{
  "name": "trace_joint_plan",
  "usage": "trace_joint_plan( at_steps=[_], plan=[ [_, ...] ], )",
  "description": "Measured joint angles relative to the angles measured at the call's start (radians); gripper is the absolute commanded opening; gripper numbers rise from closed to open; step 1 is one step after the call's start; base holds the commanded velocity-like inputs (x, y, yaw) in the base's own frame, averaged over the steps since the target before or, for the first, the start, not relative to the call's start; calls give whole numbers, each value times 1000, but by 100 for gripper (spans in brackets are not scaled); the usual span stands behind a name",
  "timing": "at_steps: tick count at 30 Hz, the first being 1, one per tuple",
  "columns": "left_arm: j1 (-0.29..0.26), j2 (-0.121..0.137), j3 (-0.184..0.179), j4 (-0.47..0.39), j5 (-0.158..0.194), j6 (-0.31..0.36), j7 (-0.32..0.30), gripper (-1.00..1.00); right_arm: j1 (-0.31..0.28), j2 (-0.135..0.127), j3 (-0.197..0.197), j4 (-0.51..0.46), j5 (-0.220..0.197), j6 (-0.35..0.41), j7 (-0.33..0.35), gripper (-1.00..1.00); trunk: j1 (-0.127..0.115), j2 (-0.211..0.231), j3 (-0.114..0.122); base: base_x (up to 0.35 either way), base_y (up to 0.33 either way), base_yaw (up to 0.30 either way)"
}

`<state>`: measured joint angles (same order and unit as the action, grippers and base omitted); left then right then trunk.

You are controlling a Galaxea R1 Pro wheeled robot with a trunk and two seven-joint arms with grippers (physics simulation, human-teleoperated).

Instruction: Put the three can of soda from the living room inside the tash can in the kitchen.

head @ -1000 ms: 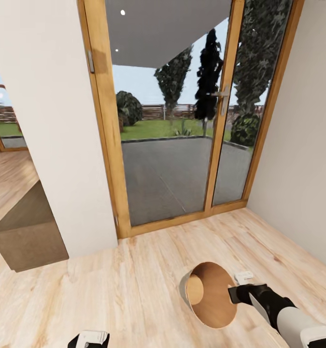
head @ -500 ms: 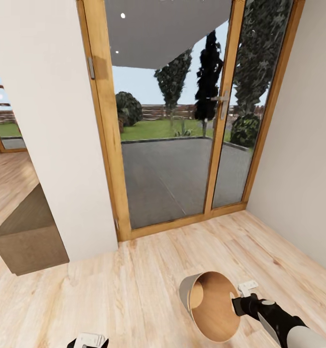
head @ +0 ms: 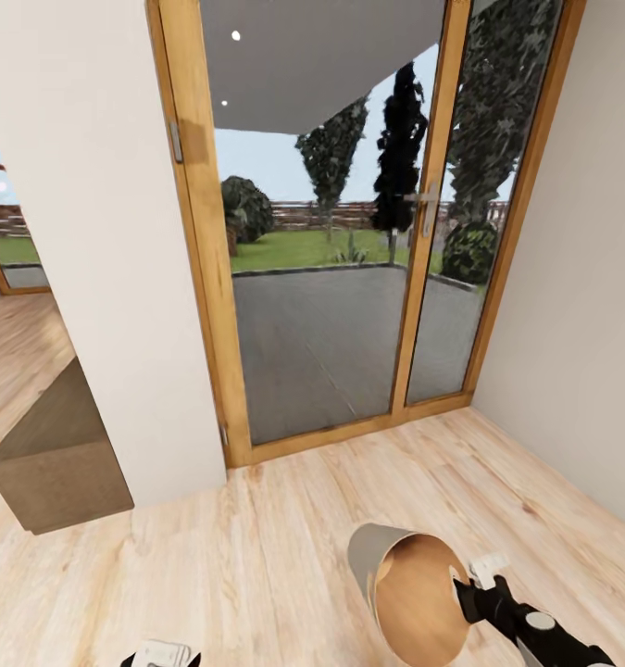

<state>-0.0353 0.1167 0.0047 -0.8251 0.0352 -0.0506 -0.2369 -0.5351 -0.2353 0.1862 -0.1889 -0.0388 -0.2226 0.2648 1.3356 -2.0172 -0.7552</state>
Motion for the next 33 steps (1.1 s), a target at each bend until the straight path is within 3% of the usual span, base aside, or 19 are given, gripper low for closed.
trace_joint_plan(
  at_steps=[12, 19, 20, 22, 23, 25, 33],
  plan=[
    [0, 3, 0, 4, 0, -10, 4, 100, 61, -4, 5, 3, 0, -90, 0, -100, -46, 84, 38, 0, 0, 0],
    [3, 21, 2, 4, 4, -13, -13, 100, 78, -22, -3, 0, -6, -128, -2, -100, -73, 133, 60, 0, 0, 0],
    [4, 33, 2, 6, 4, -15, -47, 100, 79, -24, -1, 2, -6, -143, -2, -100, -73, 133, 60, 0, 0, 0],
    [3, 58, 4, 22, 33, -23, -112, 100, 86, -25, -1, 3, -7, -153, -3, -100, -73, 133, 60, 0, 0, 0],
    [3, 79, 3, 40, 77, -35, -145, 100, 91, -26, 4, 2, -6, -158, -2, -100, -77, 140, 63, 0, 0, 0],
    [3, 101, 2, 54, 118, -44, -167, 100, 94, -27, 7, 2, -4, -162, -1, -100, -84, 154, 69, 0, 0, 0],
    [2, 115, 2, 75, 144, -50, -181, 100, 95, -27, 3, 1, -6, -163, -2, -100, -115, 210, 94, 0, 0, 0]
  ],
)
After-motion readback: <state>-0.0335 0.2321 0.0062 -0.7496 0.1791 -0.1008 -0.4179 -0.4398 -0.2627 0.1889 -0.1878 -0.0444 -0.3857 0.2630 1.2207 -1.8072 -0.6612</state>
